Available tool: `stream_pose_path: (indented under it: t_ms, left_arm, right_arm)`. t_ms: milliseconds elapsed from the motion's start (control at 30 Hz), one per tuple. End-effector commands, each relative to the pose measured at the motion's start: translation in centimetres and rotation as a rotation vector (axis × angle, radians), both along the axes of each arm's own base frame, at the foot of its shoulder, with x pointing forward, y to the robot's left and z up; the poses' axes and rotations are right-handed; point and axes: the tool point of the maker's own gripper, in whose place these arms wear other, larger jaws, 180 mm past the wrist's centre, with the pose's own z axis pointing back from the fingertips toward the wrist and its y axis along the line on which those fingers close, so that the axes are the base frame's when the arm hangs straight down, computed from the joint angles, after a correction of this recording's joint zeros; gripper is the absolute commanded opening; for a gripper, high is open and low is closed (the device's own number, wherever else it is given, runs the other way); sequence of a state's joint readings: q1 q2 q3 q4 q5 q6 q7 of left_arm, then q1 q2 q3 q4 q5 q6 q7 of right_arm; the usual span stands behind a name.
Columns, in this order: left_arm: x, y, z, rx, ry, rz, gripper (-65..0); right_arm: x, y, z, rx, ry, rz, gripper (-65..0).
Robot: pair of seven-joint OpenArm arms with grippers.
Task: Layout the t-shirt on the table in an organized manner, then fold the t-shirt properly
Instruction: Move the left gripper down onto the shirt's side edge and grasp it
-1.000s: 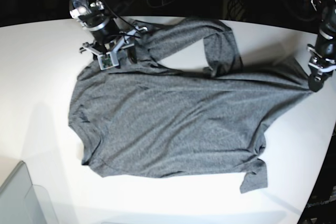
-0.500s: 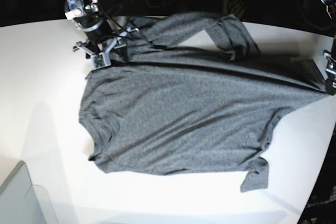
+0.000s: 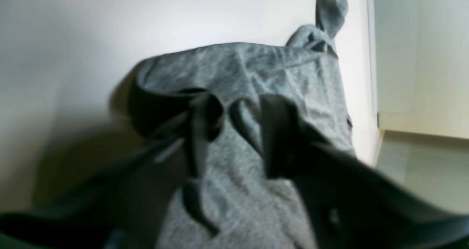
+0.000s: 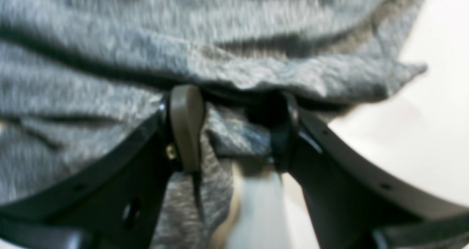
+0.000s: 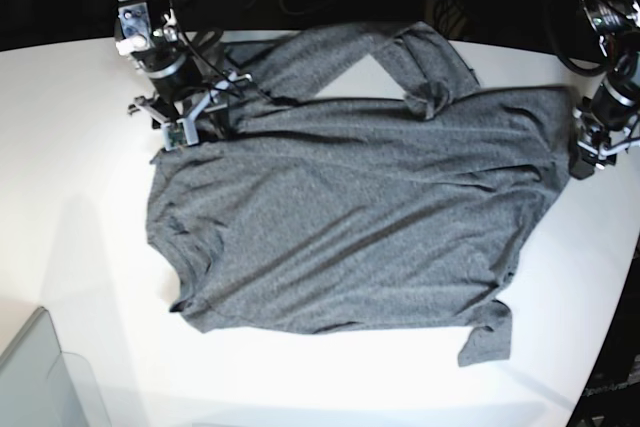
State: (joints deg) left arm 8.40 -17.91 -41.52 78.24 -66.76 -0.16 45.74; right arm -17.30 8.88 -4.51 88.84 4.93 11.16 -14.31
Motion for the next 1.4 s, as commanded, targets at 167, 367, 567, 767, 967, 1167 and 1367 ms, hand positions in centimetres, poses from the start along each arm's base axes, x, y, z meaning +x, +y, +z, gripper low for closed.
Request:
stream_pose_path:
  t_ms: [167, 367, 567, 767, 967, 1167, 1367]
  left_arm:
    - [0.9, 1.3, 3.3, -0.009, -0.084, 0.010, -27.8]
    - [1.2, 1.7, 5.4, 0.019, -0.132, 0.009, -27.8]
    - [5.0, -1.2, 6.4, -0.049, -0.205, -0.025, -27.7]
    - [9.5, -6.2, 5.6, -0.040, -0.181, -0.130, -27.6]
    - [15.5, -9.8, 4.4, -0.024, -0.124, -0.174, -27.6]
    - [20.9, -10.1, 2.7, 0.216, -0.066, -0.145, -27.6]
    - [23.1, -10.0, -0.2, 0.428, -0.012, -0.135, -27.6]
  right_arm:
    - [1.6, -1.3, 0.0, -0.029, -0.006, -0.003, -35.9]
    - [4.1, -6.2, 1.6, -0.057, -0.055, -0.135, -35.9]
    - [5.7, -7.7, 2.0, -0.061, -0.077, -0.173, -35.9]
    - [6.2, -7.0, 5.1, -0.055, -0.160, -0.158, -35.9]
    - [6.2, -5.8, 6.7, -0.041, -0.203, -0.147, -35.9]
    - [6.0, -5.9, 6.0, -0.042, -0.183, -0.150, -35.9]
    - [5.7, -6.4, 4.9, -0.049, -0.155, -0.156, -35.9]
